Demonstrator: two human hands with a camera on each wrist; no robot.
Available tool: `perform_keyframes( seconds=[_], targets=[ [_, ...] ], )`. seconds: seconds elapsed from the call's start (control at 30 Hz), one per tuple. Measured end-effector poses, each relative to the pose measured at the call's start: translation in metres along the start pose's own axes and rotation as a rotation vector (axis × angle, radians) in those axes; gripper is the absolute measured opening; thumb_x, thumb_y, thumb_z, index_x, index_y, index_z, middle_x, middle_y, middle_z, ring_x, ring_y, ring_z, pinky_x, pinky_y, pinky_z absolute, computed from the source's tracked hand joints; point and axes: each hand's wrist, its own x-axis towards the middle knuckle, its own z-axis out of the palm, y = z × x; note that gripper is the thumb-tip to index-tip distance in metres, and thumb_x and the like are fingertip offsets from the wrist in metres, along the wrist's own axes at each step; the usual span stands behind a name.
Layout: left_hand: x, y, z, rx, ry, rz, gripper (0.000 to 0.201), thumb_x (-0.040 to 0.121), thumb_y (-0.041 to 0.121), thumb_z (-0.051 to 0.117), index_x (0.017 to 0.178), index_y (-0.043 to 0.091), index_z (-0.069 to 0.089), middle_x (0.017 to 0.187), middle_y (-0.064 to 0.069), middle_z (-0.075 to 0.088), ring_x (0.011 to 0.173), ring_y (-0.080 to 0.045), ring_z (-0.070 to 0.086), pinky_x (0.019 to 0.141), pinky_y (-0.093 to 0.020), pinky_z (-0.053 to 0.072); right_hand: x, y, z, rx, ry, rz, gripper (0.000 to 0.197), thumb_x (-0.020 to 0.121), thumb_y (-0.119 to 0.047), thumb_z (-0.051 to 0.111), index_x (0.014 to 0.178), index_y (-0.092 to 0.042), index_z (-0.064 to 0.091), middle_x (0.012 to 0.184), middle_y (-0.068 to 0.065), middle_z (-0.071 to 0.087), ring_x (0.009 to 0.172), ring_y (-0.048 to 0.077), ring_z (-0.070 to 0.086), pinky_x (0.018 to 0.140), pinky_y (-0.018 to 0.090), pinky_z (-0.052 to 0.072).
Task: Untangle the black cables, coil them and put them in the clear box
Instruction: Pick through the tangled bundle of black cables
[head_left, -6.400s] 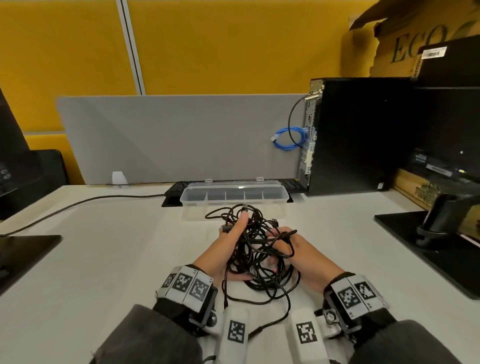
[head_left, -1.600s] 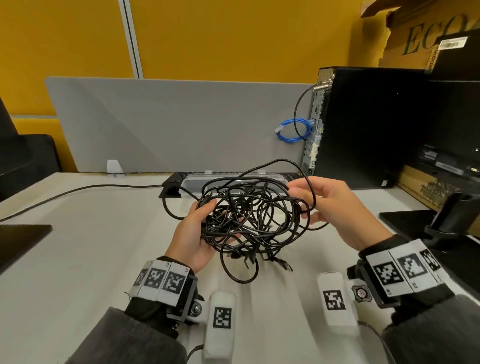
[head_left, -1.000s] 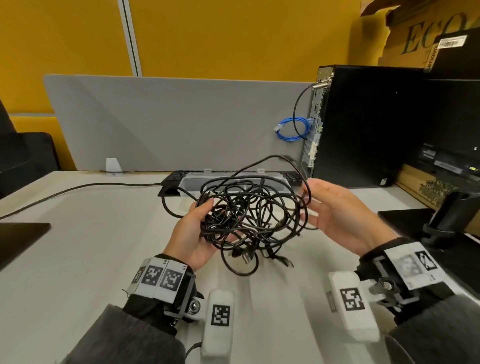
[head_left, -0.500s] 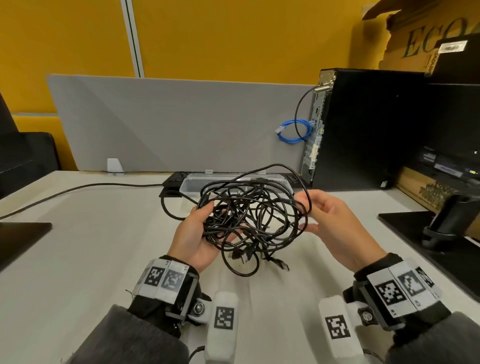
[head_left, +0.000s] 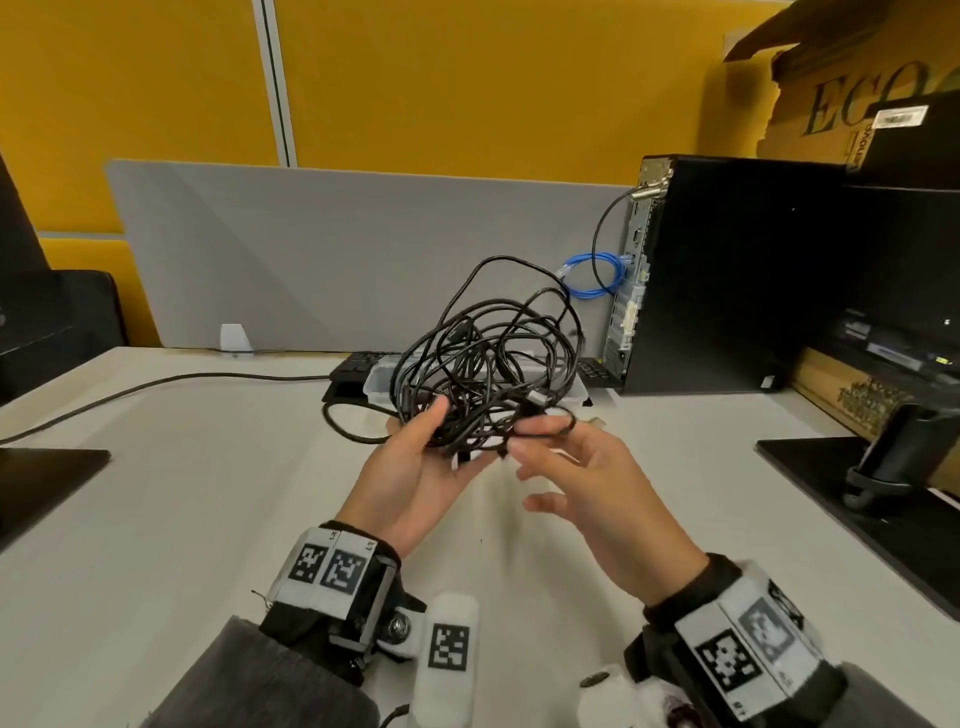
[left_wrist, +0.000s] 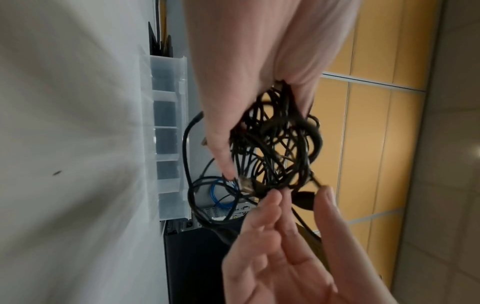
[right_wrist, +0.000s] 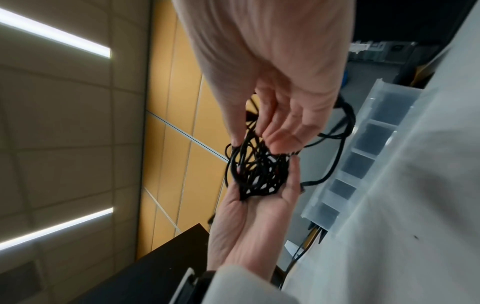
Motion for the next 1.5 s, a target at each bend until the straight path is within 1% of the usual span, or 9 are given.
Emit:
perform_keyframes(
  seconds=[0.2,0.37,0.47,0.6,0.7,0.87,1.03,1.27,1.5],
  targets=[
    [-0.005,-0.002,-0.005,0.32,-0.156,-0.06,0.046,0.085,0.011,0.059,0.129,0.009,0.045,0.132,-0.011,0.056,0.125,-0.024,0.051,0.094,-0.047,0.049,0.007,0.003,0.003,-0.135,0.087,-0.097,0.008,0.088,-0.019,0.061,0.087,-0.011,0.064,0.075,-0.004,0.064,0.07,0.008,0.059,0.06,0.025,0.051],
    [-0.006,0.011,-0.017,0.588,0.05,-0.113,0.045,0.066,0.004,0.066,0.109,0.0,0.055,0.109,-0.027,0.062,0.099,-0.032,0.063,0.069,-0.035,0.056,0.016,-0.01,-0.025,-0.297,0.04,-0.012,0.012,0.091,-0.017,0.056,0.094,-0.009,0.064,0.091,0.007,0.066,0.074,0.013,0.058,0.07,0.033,0.053],
    [-0.002,0.012,-0.021,0.904,0.313,0.054,0.018,0.084,-0.007,0.051,0.08,0.01,0.051,0.093,-0.011,0.063,0.086,-0.021,0.061,0.078,-0.039,0.05,0.019,-0.021,-0.04,-0.579,-0.026,-0.055,0.017,0.094,-0.017,0.051,0.096,-0.01,0.066,0.094,0.005,0.069,0.076,0.013,0.062,0.075,0.032,0.055],
    [0.001,0.02,-0.017,0.814,0.458,0.48,0.029,0.086,0.0,0.055,0.092,0.028,0.05,0.104,0.006,0.058,0.107,-0.015,0.055,0.101,-0.041,0.043,0.02,-0.032,-0.044,-1.072,-0.02,-0.275,0.022,0.096,-0.02,0.047,0.099,-0.018,0.068,0.097,-0.007,0.054,0.088,0.007,0.044,0.079,0.011,0.037],
    [-0.009,0.022,-0.003,0.846,0.211,0.656,0.051,0.071,0.033,0.074,0.111,0.04,0.043,0.124,0.017,0.053,0.12,0.003,0.046,0.105,-0.02,0.036,0.017,-0.029,-0.033,-1.306,-0.031,-0.459,0.024,0.095,-0.024,0.049,0.11,-0.023,0.067,0.097,-0.007,0.04,0.094,0.011,0.034,0.084,0.021,0.033],
    [-0.013,0.007,0.009,1.242,-0.199,0.364,0.062,0.063,0.037,0.082,0.117,0.04,0.052,0.117,0.025,0.058,0.115,0.009,0.049,0.102,-0.02,0.039,0.011,-0.04,-0.017,-1.363,-0.172,-0.514,0.026,0.096,-0.026,0.045,0.116,-0.024,0.063,0.089,-0.006,0.041,0.079,0.012,0.047,0.07,0.026,0.042],
    [-0.008,0.0,0.001,1.356,-0.183,0.289,0.056,0.069,0.026,0.08,0.115,0.039,0.05,0.115,0.02,0.056,0.106,0.003,0.054,0.093,-0.023,0.044,0.013,-0.045,-0.01,-1.128,-0.191,-0.544,0.018,0.092,-0.022,0.054,0.1,-0.024,0.07,0.085,-0.008,0.051,0.071,0.005,0.047,0.067,0.016,0.04],
    [-0.011,0.014,-0.003,1.121,0.036,0.297,0.04,0.071,0.028,0.077,0.101,0.043,0.055,0.099,0.016,0.065,0.093,0.002,0.061,0.085,-0.016,0.047,0.021,-0.035,-0.03,0.106,0.142,-0.177,0.019,0.096,-0.013,0.046,0.094,-0.013,0.065,0.07,-0.005,0.056,0.055,0.005,0.043,0.061,0.017,0.042],
    [-0.009,0.01,-0.005,1.226,0.018,0.359,0.047,0.074,0.026,0.076,0.114,0.037,0.055,0.112,0.024,0.059,0.103,0.016,0.051,0.083,-0.002,0.038,0.022,-0.066,-0.036,-1.607,-0.135,-0.441,0.023,0.097,-0.041,0.038,0.108,-0.038,0.058,0.085,-0.011,0.063,0.074,0.007,0.056,0.059,0.022,0.035]
  ],
)
